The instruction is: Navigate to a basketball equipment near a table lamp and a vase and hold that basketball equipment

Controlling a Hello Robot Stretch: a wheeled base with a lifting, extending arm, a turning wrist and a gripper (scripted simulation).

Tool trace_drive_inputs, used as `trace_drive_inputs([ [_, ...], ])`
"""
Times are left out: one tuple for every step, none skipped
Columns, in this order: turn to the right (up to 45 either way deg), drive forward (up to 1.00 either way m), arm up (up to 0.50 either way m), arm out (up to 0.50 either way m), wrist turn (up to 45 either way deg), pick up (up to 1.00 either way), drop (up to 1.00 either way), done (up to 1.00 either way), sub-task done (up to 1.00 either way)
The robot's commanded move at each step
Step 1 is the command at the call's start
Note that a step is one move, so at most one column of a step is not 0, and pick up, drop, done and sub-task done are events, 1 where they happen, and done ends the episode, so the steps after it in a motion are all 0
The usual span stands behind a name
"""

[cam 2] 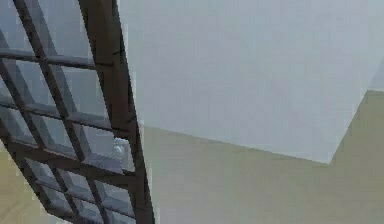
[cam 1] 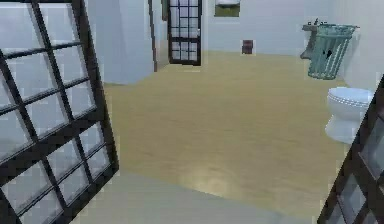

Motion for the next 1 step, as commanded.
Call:
trace_drive_inputs([
  [0.0, 1.00, 0.00, 0.00, 0.0, 0.00, 0.00, 0.00, 0.00],
])
